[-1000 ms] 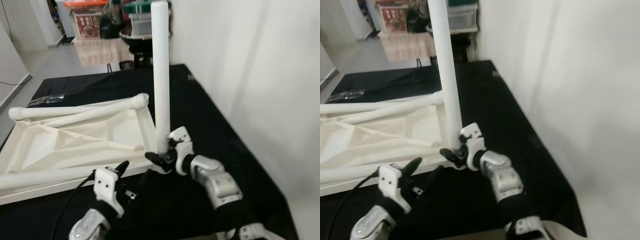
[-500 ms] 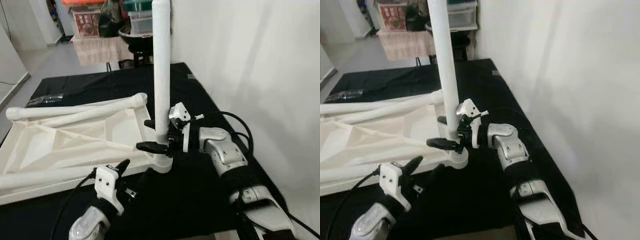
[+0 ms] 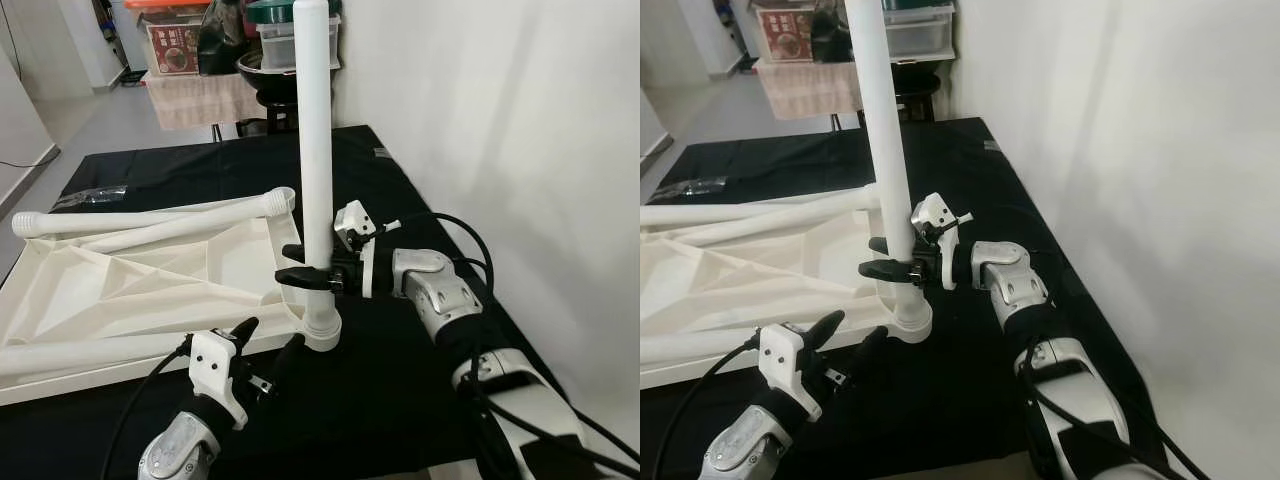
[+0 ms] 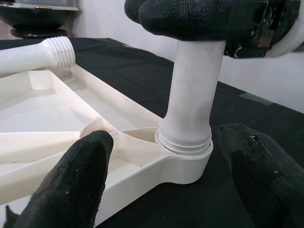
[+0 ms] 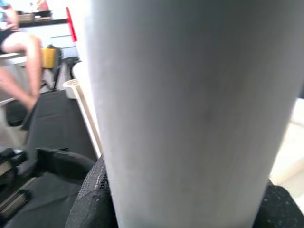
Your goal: Building children table
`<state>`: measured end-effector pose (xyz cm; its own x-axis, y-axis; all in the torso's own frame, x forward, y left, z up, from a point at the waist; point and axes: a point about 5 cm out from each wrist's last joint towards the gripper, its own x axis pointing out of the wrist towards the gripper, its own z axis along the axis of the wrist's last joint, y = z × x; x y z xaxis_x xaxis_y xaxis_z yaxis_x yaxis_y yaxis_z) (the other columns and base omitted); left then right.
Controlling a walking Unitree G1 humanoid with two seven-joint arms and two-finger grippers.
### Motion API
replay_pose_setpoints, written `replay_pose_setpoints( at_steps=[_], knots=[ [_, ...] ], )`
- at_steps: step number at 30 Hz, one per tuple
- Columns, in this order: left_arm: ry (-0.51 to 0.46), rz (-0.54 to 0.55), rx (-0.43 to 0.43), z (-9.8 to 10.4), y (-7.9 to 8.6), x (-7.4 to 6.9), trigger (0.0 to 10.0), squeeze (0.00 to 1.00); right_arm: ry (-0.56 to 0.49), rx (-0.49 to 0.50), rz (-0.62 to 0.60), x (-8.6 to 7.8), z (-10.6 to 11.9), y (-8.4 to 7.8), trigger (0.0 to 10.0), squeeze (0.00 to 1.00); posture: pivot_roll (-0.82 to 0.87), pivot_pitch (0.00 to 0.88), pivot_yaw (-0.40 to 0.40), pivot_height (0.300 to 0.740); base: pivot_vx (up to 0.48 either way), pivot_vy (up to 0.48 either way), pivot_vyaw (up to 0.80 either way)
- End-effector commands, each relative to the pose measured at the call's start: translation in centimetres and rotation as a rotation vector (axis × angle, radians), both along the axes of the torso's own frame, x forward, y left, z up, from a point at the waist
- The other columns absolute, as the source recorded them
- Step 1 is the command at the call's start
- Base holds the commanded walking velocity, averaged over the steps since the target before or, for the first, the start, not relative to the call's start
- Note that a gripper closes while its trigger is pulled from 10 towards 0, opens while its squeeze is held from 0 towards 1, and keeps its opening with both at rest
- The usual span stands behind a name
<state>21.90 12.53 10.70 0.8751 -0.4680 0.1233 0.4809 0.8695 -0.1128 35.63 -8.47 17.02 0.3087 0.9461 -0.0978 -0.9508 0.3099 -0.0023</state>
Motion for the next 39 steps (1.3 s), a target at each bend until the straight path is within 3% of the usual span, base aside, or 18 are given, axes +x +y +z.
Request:
replay_pose_setpoints(
  at_steps=[1,2,3,4,6,7,8,11,16,17,21,23,24,25,26,30,37,39],
  knots=[
    [0.011,0.006,0.001,-0.3,0.1,0.0,10.0,0.00,0.051,-0.023,-0.029,-0.2,-1.3,-0.3,0.0,0.00,0.03,0.000,-0.007,0.740,0.000,0.000,0.00],
    [0.010,0.006,-0.001,-0.3,0.1,-0.1,10.0,0.00,0.054,-0.027,-0.200,-0.5,-2.6,-0.2,0.0,0.00,0.03,0.000,-0.013,0.740,0.000,0.000,0.00],
    [0.009,0.006,-0.001,-0.3,0.2,-0.2,10.0,0.00,0.102,-0.007,-0.598,-0.5,-4.1,-0.9,0.0,0.00,0.02,0.000,-0.005,0.740,0.000,0.000,0.00],
    [0.009,0.007,-0.002,-0.2,0.3,-0.3,10.0,0.00,0.151,-0.013,-0.890,-0.8,-5.3,-2.0,0.0,0.00,0.01,0.000,0.002,0.740,0.000,0.000,0.00],
    [0.009,0.007,-0.002,-0.2,0.3,-0.3,10.0,0.00,0.151,-0.013,-0.890,-0.8,-5.3,-2.0,0.0,0.00,0.01,0.000,0.002,0.740,0.000,0.000,0.00],
    [0.009,0.007,0.000,-0.2,0.3,-0.3,10.0,0.00,0.202,-0.023,-0.889,-2.6,-6.6,-1.1,0.0,0.00,0.01,0.000,0.005,0.740,0.000,0.000,0.00],
    [0.011,0.005,0.002,-0.3,0.4,-0.3,10.0,0.00,0.192,-0.038,-0.835,-3.0,-6.4,-0.5,0.0,0.00,0.00,0.000,0.018,0.740,0.000,0.000,0.00],
    [0.015,0.000,-0.003,-0.3,0.4,-0.3,10.0,0.00,0.140,-0.065,-0.704,-3.2,-5.6,0.3,0.0,0.00,0.01,0.000,0.009,0.740,0.000,0.000,0.00],
    [0.014,-0.001,-0.008,-0.2,0.5,-0.3,10.0,0.00,0.130,-0.086,-0.675,-3.0,-5.5,0.3,0.0,0.00,0.01,0.000,0.008,0.740,0.000,0.000,0.00],
    [0.011,0.006,-0.005,-0.1,0.5,-0.3,10.0,0.00,0.138,-0.063,-0.616,-2.8,-5.0,0.8,10.0,1.00,0.01,0.000,0.007,0.740,0.000,0.000,0.00],
    [0.009,0.009,-0.005,-0.1,0.5,-0.3,10.0,0.00,0.146,-0.032,-0.623,-2.8,-4.3,1.2,10.0,1.00,0.01,0.000,0.007,0.740,0.000,0.000,0.00],
    [0.011,0.006,-0.006,-0.1,0.4,-0.3,10.0,0.00,0.086,0.064,-0.413,-2.2,-1.6,2.2,10.0,1.00,0.02,0.000,0.010,0.740,0.000,0.000,0.00],
    [0.011,0.006,-0.006,-0.1,0.4,-0.3,10.0,0.00,0.086,0.064,-0.413,-2.2,-1.6,2.2,10.0,1.00,0.02,0.000,0.010,0.740,0.000,0.000,0.00],
    [0.012,0.005,-0.007,-0.1,0.4,-0.2,10.0,0.00,0.067,0.093,-0.312,-2.1,-0.6,2.5,10.0,1.00,0.02,0.000,0.010,0.740,0.000,0.000,0.00],
    [0.012,0.005,-0.007,-0.1,0.4,-0.2,10.0,0.00,0.050,0.104,-0.166,-2.0,0.0,2.7,10.0,0.00,0.01,0.000,0.007,0.740,0.000,0.000,0.00],
    [0.011,0.005,-0.007,-0.2,0.3,0.0,10.0,0.00,0.020,0.044,0.040,-1.7,-0.1,2.8,10.0,0.00,0.03,0.000,0.004,0.740,0.000,0.000,0.00],
    [0.009,0.007,-0.004,-0.2,0.3,0.0,10.0,0.00,0.063,0.007,0.177,-1.1,-0.1,3.1,10.0,0.00,0.04,0.000,-0.002,0.740,0.000,0.000,0.00],
    [0.009,0.007,-0.004,-0.2,0.2,-0.1,10.0,0.00,0.101,0.025,0.208,-0.7,0.1,2.9,0.0,0.00,0.05,0.000,-0.003,0.740,0.000,0.000,0.00]
  ],
)
